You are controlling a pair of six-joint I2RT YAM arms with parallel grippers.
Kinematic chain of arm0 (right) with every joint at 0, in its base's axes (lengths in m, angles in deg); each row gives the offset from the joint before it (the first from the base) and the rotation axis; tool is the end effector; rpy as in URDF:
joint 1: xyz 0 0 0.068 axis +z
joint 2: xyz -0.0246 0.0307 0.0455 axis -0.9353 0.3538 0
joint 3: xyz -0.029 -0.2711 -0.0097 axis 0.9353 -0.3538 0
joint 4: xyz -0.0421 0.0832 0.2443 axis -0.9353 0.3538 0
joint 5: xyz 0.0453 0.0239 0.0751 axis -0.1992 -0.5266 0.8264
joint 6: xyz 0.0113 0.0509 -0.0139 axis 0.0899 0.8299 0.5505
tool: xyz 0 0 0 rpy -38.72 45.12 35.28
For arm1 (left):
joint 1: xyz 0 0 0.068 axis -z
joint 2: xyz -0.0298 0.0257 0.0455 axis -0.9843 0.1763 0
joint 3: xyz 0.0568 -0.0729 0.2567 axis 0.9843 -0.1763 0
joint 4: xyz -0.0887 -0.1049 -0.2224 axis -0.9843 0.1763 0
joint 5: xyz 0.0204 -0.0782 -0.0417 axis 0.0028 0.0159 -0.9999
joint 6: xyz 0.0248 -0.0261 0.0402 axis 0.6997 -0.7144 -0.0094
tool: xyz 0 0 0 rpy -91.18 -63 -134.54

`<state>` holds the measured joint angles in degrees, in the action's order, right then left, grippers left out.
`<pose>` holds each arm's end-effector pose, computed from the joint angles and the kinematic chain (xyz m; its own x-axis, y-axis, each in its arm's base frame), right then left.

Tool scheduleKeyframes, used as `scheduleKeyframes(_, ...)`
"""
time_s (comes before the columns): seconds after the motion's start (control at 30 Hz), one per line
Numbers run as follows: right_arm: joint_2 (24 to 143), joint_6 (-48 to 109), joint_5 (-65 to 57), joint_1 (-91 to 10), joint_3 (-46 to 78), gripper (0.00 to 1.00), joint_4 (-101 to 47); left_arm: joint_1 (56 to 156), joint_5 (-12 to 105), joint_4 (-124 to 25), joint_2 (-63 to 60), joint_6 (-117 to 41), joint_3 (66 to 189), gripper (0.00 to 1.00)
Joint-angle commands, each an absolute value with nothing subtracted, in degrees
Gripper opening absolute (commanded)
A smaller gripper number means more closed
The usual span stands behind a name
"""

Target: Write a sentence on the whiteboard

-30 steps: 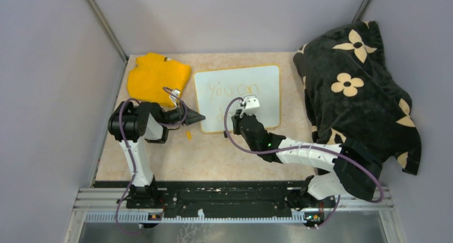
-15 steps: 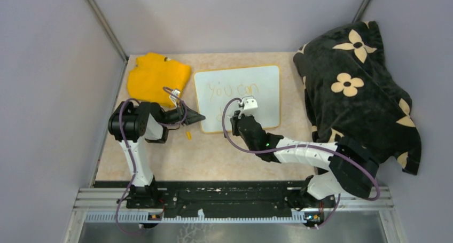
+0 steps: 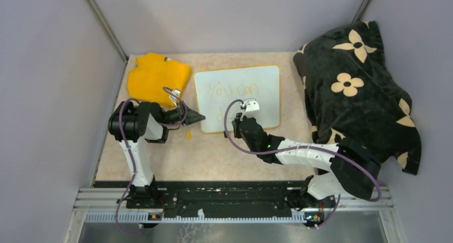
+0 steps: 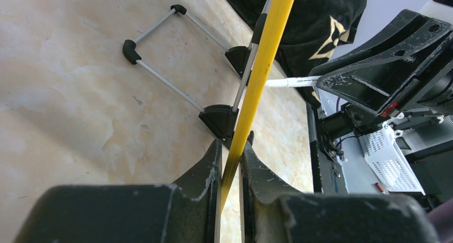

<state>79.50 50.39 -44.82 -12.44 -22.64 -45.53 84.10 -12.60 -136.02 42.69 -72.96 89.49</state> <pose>0.1716 0.2273 0.2186 -0.3788 0.1087 -0.9191 -0.2920 0.9283 0.2302 0.3138 -0.0562 0.1108 -0.6439 -0.2355 -0.7279 0.6959 0.2150 -0.6852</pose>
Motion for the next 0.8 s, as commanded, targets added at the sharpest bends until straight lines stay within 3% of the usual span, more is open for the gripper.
scheduleKeyframes(0.0,77.12,50.37,-46.96,-13.75,-23.31,0.0,-44.62,84.15,-10.44,-145.58,44.9,-73.4,89.9,0.0)
scheduleKeyframes(0.77,78.71,46.51,-45.52,-15.48,-17.61,0.0,-45.27,84.17,-10.41,-145.62,44.92,-73.44,89.96,0.0)
